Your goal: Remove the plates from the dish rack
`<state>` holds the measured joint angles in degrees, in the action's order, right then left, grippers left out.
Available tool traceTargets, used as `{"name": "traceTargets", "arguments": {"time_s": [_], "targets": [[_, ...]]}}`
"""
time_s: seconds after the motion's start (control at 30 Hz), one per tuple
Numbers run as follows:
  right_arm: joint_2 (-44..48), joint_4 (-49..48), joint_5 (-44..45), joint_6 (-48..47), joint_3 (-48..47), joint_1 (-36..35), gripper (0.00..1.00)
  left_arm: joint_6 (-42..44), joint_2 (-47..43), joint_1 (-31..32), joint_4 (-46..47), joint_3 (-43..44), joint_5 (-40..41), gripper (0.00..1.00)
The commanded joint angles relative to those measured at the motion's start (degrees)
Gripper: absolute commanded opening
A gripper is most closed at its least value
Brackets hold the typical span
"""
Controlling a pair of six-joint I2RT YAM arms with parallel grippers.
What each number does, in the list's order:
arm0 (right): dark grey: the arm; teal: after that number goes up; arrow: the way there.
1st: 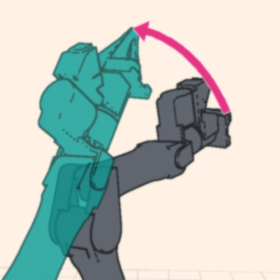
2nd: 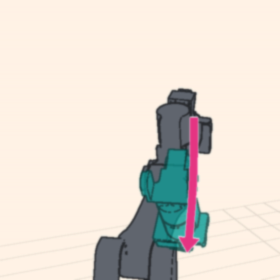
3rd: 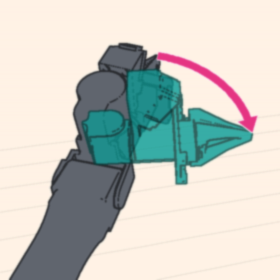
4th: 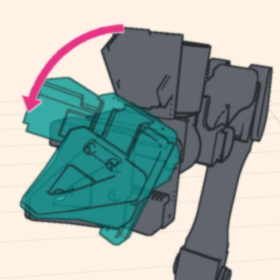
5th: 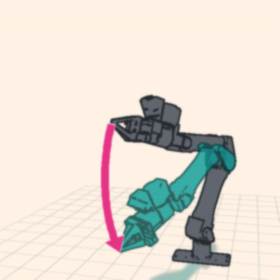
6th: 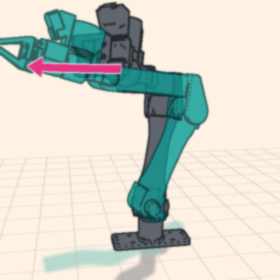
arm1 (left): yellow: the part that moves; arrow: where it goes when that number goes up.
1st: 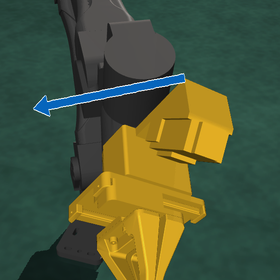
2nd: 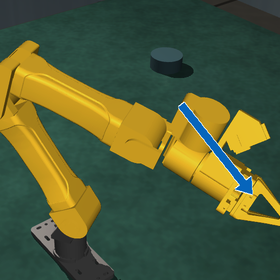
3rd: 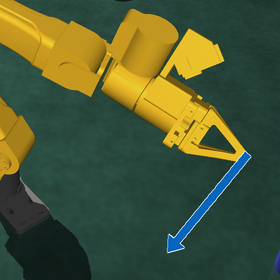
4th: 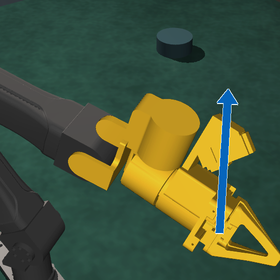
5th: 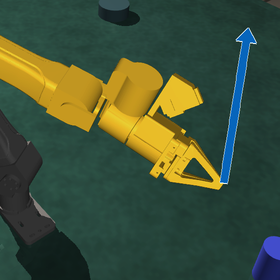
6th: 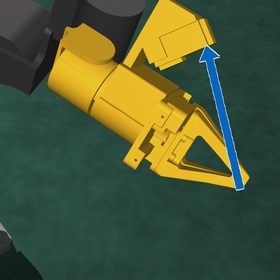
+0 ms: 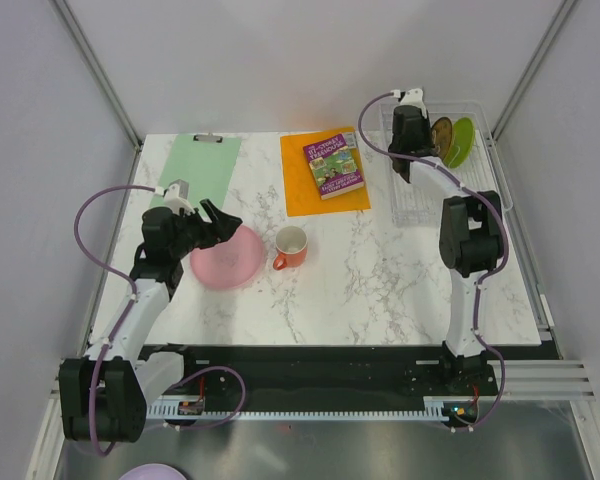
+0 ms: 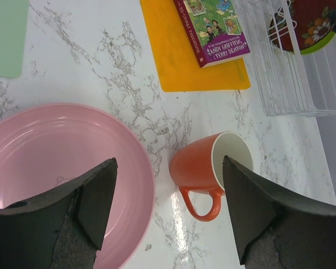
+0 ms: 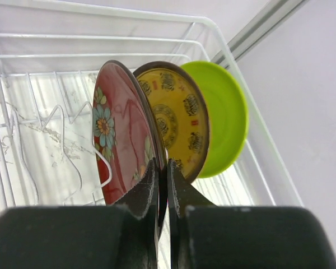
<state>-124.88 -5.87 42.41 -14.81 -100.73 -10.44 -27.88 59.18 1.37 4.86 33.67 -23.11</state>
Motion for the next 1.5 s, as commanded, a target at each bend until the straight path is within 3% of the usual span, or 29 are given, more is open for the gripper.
{"name": "traceTargets", "arguments": {"time_s": [0.0, 0.2, 0.33, 0.57, 0.77, 0.97, 1.27, 1.47], "targets": [[7.80, -10.56, 10.23, -6.90, 1.23, -0.20, 0.00, 0.98, -2.31, -0.05, 1.20, -0.10, -1.32, 0.82], [13.51, -9.69, 10.67, -5.50, 4.13, -0.46, 0.00, 0.98, -4.86, -0.05, -0.47, 0.17, -1.32, 0.82], [18.51, -4.08, 8.75, -1.37, 4.40, -1.42, 0.00, 0.37, -6.35, -0.05, -0.91, 0.17, -1.76, 0.82], [28.10, 9.89, -3.19, 13.74, 7.29, -5.99, 0.00, -0.77, -7.32, -0.05, -0.56, -0.36, -2.99, 0.83], [35.22, 15.96, -17.17, 22.25, 12.91, -12.58, 0.00, -1.30, -8.02, -0.05, 0.06, -1.50, -3.17, 0.83], [40.76, 15.28, -30.97, 30.79, 20.64, -17.86, 0.00, -2.88, -8.11, 0.04, 2.34, -2.82, -4.13, 0.83], [42.18, 6.85, -40.38, 41.87, 29.09, -25.15, 0.00, -6.57, -9.96, 0.48, 6.82, -5.89, -5.98, 0.83], [40.77, 1.39, -42.24, 46.61, 31.29, -30.08, 0.00, -7.10, -10.31, 0.92, 9.20, -7.92, -5.89, 0.83]]}}
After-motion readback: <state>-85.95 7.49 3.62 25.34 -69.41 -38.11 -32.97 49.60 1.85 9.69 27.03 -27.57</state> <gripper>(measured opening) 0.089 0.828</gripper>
